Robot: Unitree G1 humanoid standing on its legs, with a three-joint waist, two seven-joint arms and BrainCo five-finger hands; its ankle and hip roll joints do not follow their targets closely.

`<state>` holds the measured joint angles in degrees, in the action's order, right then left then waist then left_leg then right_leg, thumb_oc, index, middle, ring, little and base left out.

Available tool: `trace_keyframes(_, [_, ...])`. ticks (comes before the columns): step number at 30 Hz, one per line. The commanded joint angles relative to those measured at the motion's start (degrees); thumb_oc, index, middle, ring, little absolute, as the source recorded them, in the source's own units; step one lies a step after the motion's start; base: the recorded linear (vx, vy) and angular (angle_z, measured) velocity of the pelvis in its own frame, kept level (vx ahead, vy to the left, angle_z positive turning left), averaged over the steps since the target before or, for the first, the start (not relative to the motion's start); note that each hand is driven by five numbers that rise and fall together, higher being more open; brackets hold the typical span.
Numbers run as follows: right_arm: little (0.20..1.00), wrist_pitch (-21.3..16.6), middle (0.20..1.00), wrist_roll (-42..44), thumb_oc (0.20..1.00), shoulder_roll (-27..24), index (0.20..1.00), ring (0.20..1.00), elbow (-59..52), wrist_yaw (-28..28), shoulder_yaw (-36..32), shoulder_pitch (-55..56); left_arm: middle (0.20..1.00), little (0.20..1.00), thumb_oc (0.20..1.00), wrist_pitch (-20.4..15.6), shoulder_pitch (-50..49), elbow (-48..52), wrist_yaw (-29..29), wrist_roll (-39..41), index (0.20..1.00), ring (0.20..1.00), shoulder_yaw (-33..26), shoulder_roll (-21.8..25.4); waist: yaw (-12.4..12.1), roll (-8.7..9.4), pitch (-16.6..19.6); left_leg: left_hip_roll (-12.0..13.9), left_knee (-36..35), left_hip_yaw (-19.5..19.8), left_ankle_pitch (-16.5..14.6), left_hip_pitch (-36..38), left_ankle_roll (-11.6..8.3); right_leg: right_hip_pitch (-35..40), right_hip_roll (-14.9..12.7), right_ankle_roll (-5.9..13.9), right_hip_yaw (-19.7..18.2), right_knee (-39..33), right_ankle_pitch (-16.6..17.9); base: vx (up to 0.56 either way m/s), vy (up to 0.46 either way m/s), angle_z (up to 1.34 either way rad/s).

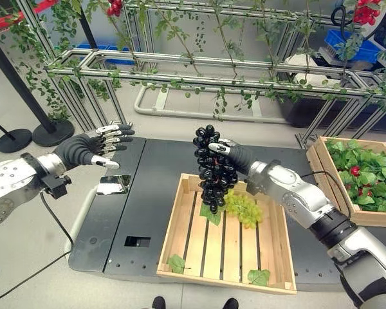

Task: Pick up the fruits from the basket on one side to the basket on the other side

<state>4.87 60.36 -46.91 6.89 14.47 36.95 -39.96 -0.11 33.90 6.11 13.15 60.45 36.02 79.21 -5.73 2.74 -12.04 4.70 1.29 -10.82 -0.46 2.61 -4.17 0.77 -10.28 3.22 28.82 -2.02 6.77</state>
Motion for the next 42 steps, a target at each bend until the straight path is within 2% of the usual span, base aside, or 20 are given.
trace_keyframes(1, [0.200,-5.4,0.200,3.9,0.200,1.5,0.200,0.200,-2.4,0.6,0.5,-5.8,1.000,1.000,1.000,-1.0,3.1,0.2,2.0,2.5,1.000,1.000,0.7,0.6,-0.9,1.52,2.9,-0.5,0.0,-0.1,1.6,-0.9,-1.64,2.8,-5.1,10.37,2.0,1.0,2.9,0.00,0.000,0.00])
trace_keyframes(13, [0.200,-7.5,0.200,2.2,0.200,5.8,0.200,0.200,-1.6,0.5,2.4,-11.3,1.000,1.000,1.000,1.6,8.3,6.6,6.3,2.9,1.000,1.000,14.5,-3.8,0.2,1.79,3.2,-0.5,-0.1,-0.4,1.4,-0.7,-1.45,2.6,-4.8,10.15,1.3,1.1,2.8,0.00,0.000,0.00])
trace_keyframes(15, [0.200,-7.9,0.200,2.0,0.200,6.9,0.200,0.200,-0.9,0.4,2.5,-12.6,1.000,1.000,1.000,2.5,9.6,7.1,7.2,3.2,1.000,1.000,17.7,-5.7,0.5,1.77,3.2,-0.5,-0.1,-0.4,1.4,-0.7,-1.39,2.4,-4.7,10.11,1.3,1.2,2.7,0.00,0.000,0.00])
trace_keyframes(23, [0.200,-8.4,0.200,0.9,0.200,8.9,0.200,0.200,0.5,0.2,3.4,-15.3,1.000,1.000,1.000,3.9,13.9,6.7,7.7,2.8,1.000,1.000,24.6,-11.0,1.0,1.82,3.4,-0.7,-0.2,-0.3,1.3,-0.8,-1.24,2.5,-4.6,10.11,1.1,1.0,2.8,0.01,0.001,-0.08])
trace_keyframes(29, [0.200,-8.9,0.200,0.9,0.200,11.1,0.200,0.200,1.4,-0.4,2.6,-16.0,1.000,1.000,1.000,3.4,14.4,5.6,6.9,2.6,1.000,1.000,24.6,-16.0,1.2,1.97,3.6,-0.9,-0.3,-0.3,1.1,-0.7,-1.12,2.5,-4.7,10.03,1.0,0.8,2.7,0.00,0.000,0.00])
trace_keyframes(32, [0.200,-8.8,0.200,0.9,0.200,12.6,0.200,0.200,1.1,-0.4,1.9,-15.2,1.000,1.000,1.000,3.0,12.7,4.2,6.2,1.8,1.000,1.000,22.7,-18.9,1.4,2.06,3.8,-0.9,-0.3,-0.3,1.0,-0.8,-1.06,2.5,-4.7,9.92,0.9,0.8,2.6,0.00,0.000,0.00])
trace_keyframes(33, [0.200,-8.8,0.200,1.1,0.200,14.1,0.200,0.200,1.1,-0.4,1.3,-14.1,1.000,1.000,1.000,2.6,11.2,3.3,5.7,1.0,1.000,1.000,20.9,-20.8,1.3,2.17,3.7,-1.0,-0.2,-0.3,1.0,-0.7,-1.00,2.6,-4.6,9.77,0.8,0.8,2.5,0.00,0.000,0.00])
trace_keyframes(37, [0.200,-8.1,0.200,1.2,0.200,15.4,0.200,0.200,0.0,-0.2,1.0,-11.7,1.000,1.000,1.000,2.6,8.8,2.5,5.3,-0.2,1.000,1.000,18.7,-22.8,1.4,2.32,3.6,-1.0,-0.2,-0.2,0.9,-0.8,-0.92,2.5,-4.6,9.70,0.6,0.8,2.4,0.00,0.000,0.00])
trace_keyframes(38, [0.200,-7.5,0.200,1.1,0.200,16.1,0.200,0.200,-1.3,0.4,0.8,-9.7,1.000,1.000,1.000,2.2,6.5,1.6,4.9,-1.3,1.000,1.000,15.9,-24.3,1.5,2.46,3.5,-1.0,-0.2,-0.2,0.9,-0.9,-0.90,2.6,-4.7,9.62,0.6,0.8,2.3,0.00,0.000,0.00])
trace_keyframes(42, [0.200,-6.6,0.200,0.8,0.200,15.9,0.200,0.200,-4.4,1.2,0.7,-6.7,1.000,1.000,1.000,1.8,3.1,-0.4,4.5,-3.9,1.000,1.000,12.2,-26.3,1.5,2.85,3.4,-1.1,-0.3,-0.1,0.9,-0.9,-0.84,2.6,-4.7,9.54,0.8,0.9,2.2,0.00,0.000,0.00])
